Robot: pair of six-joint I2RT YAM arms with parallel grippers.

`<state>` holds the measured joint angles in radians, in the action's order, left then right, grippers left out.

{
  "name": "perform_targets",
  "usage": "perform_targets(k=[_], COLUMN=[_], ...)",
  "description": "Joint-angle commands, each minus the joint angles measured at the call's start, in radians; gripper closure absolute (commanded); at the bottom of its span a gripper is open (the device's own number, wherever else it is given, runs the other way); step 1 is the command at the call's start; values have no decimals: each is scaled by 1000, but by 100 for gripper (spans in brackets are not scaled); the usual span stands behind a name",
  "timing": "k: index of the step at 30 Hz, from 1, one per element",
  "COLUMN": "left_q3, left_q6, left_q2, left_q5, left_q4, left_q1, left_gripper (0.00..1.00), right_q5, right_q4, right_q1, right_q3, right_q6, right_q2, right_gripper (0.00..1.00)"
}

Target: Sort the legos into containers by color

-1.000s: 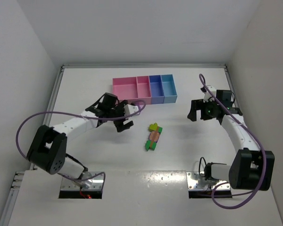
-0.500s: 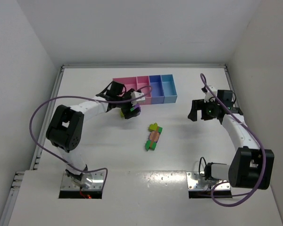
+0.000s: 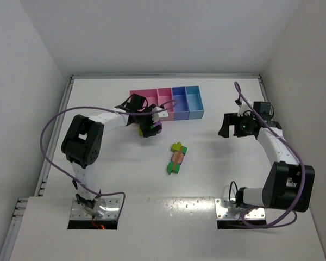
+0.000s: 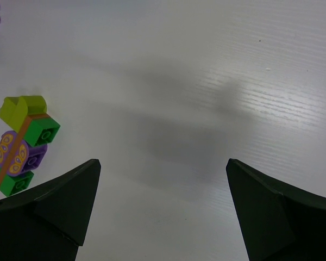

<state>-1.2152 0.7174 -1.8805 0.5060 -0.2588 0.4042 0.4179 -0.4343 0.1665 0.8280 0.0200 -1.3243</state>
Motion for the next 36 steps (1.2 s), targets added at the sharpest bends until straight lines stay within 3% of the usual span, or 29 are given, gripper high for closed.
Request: perform_targets(k=[1,8,13,18,23,26,30,36], left_q3=[-38,-84,-109,-118,-81,-27,86,200], left_q6=[50,59,108,146,146,84,-160,-416], left_q2=[-28,-84,-118,-118,-60,24,161,332], left_q5=[-30,-110,-119,-68,-5,37,46,-144], left_q4=[-23,-42,-77,-125,-157,-157,-33,188], left_q1=[-8,-8,-8,-8,-8,18,82,211], left_gripper=[17,17,24,52,69,76,82,88], right_q5=[30,30,30,39,85,148,367,608], right_q4=[2,2,2,2,2,-18,-38,81], right_q1=[7,16,16,16,16,-2,-11,-74], right_q3=[40,49,49,49,59,59,59,69], right_q6=[15,15,15,15,15,15,-80,-320], right_q2=[-7,-16,-26,-26,-26,-26,-64,-145], right_gripper=[0,0,0,0,3,3,5,6])
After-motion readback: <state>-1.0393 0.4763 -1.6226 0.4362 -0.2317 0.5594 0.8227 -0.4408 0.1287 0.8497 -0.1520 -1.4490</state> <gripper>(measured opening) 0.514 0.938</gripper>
